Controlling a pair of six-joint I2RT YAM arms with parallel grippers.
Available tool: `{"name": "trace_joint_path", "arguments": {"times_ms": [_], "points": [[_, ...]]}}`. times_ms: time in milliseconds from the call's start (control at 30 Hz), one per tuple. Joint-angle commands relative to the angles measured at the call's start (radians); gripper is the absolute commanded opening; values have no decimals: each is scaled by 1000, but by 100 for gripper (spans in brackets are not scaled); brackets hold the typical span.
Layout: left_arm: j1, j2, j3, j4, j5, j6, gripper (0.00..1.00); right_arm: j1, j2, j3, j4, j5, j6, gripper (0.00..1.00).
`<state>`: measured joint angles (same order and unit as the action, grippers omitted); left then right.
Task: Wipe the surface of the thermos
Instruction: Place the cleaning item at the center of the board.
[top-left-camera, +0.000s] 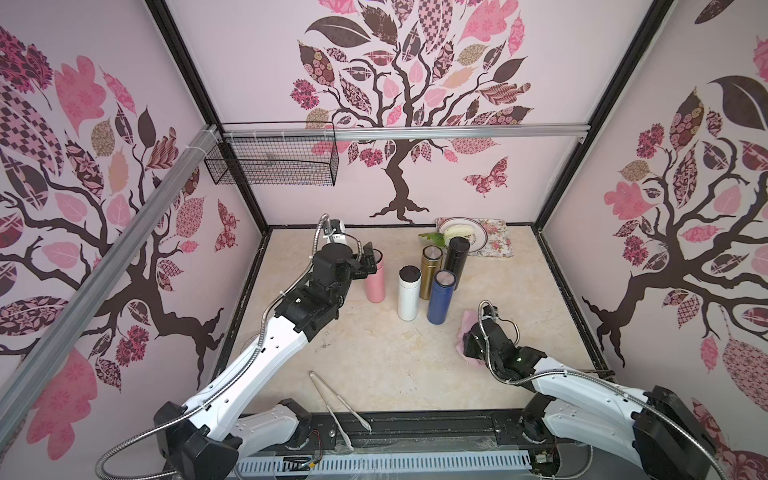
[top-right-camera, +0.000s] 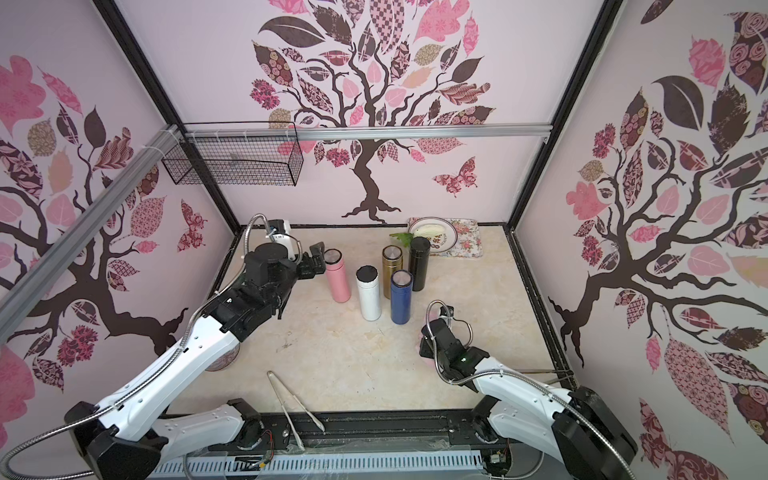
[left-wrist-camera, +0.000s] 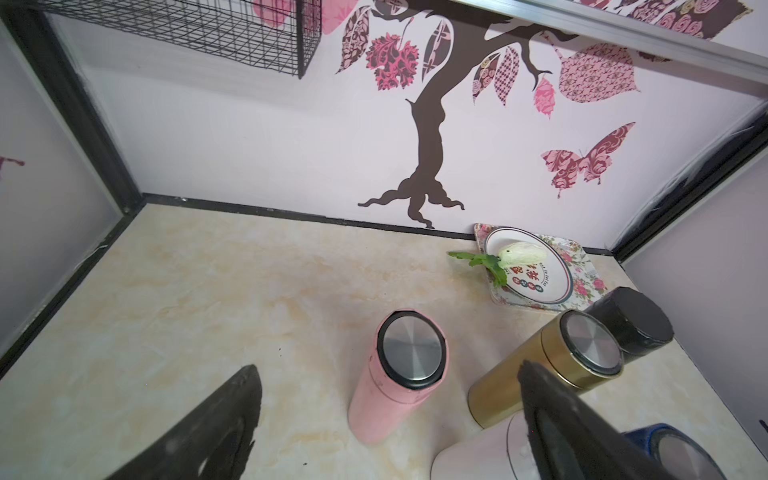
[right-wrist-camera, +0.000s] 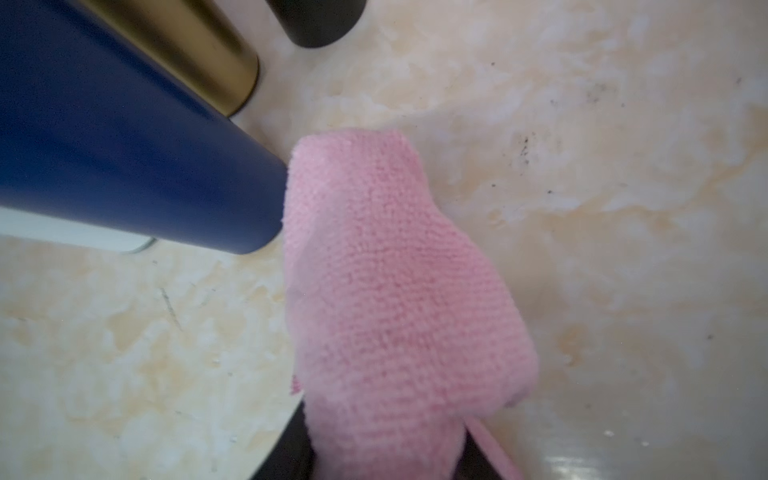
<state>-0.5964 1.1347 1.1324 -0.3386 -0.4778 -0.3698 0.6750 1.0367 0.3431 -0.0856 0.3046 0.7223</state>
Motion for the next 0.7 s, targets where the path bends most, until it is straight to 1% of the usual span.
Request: {"name": "trace_joint_path", "arguments": {"times_ms": [0, 33, 200, 233, 300, 367, 533, 600, 667], "points": [[0, -46, -85, -15, -80, -24, 98, -7, 6, 48, 14, 25, 7, 55], [0, -62, -102, -14, -88, -25, 98, -7, -13, 49, 14, 26, 9, 61], [13, -114, -173, -22, -152, -40, 98, -7, -140, 100, -98, 37, 17, 76], [19, -123, -189, -22, -168, -43, 98, -8, -164, 111, -128, 39, 19, 82], [28, -134, -218, -14, -201, -46, 98, -6, -190, 134, -186, 36, 23, 100], [37, -148, -248, -3, -234, -53, 98, -6, -197, 161, -249, 34, 32, 100], [52, -204, -358, 125, -289, -21, 98, -7, -208, 189, -331, 42, 51, 100], [55, -218, -396, 170, -311, 8, 98, -7, -220, 212, -366, 58, 58, 100], [62, -225, -445, 255, -333, 56, 98, -7, -238, 233, -394, 67, 53, 100]]}}
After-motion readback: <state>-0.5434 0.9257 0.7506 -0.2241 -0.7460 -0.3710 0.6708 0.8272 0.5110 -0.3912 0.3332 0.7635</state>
